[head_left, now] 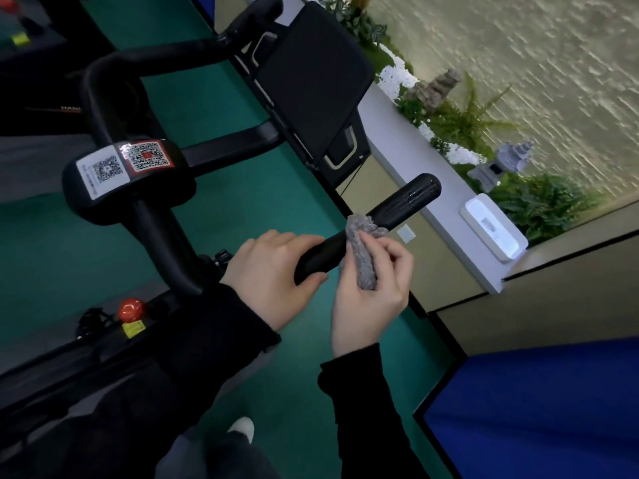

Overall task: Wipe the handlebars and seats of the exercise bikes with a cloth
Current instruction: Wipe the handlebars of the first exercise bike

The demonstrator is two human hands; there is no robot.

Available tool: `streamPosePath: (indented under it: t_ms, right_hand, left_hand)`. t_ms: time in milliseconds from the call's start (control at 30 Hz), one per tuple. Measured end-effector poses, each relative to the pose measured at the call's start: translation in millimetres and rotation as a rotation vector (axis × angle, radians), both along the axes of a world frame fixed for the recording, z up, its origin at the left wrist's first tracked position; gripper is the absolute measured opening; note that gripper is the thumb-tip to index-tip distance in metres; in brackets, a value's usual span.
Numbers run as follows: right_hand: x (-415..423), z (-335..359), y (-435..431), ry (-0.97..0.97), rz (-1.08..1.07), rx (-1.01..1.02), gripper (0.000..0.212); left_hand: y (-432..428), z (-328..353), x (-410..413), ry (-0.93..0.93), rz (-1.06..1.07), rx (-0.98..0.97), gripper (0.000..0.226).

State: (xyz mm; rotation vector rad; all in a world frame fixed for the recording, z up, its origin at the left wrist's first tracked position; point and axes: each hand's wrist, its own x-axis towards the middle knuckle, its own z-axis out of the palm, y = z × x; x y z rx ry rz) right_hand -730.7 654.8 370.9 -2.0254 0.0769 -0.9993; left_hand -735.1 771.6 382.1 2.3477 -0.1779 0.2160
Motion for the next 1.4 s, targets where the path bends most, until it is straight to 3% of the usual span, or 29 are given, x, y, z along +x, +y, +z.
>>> streamPosePath:
  t_ms: [200,533,767,900,1033,1400]
  right_hand:
    - [0.3,9.9,-15.8,0.091,0.13,-0.141,0.019]
    - [-0.6,-2.7,6.0,0.01,-0.099,0.031,0.018]
    - [7.5,18.9,-16.4,0.088,-0.03,-0.304,0.027]
    - [25.6,39.6,-32.2,0.114,-0.096,-0.321,0.024]
    - [9.2,26.8,-13.2,0.133,-0.007,-0.414,0.029]
    - [26.9,30.8,-24.2,0.065,-0.089,-0.324,0.02]
  left_hand:
    - [-0.2,-1.5,-0.2,0.012,0.005,0.01,0.039]
    - [1.5,-3.1,-1.1,0.068,-0.012,0.041,0.045]
    - [1.8,-3.1,-0.2,0.091,-0.029,0.022,0.043]
    - [2.4,-3.6,0.3,0.09,-0.033,0.012,0.043]
    - [1.8,-4.5,0.6,0.087,-0.019,0.011,0.043]
    - [3.8,-4.0,-1.0,0.051,-0.038,-0.01,0.045]
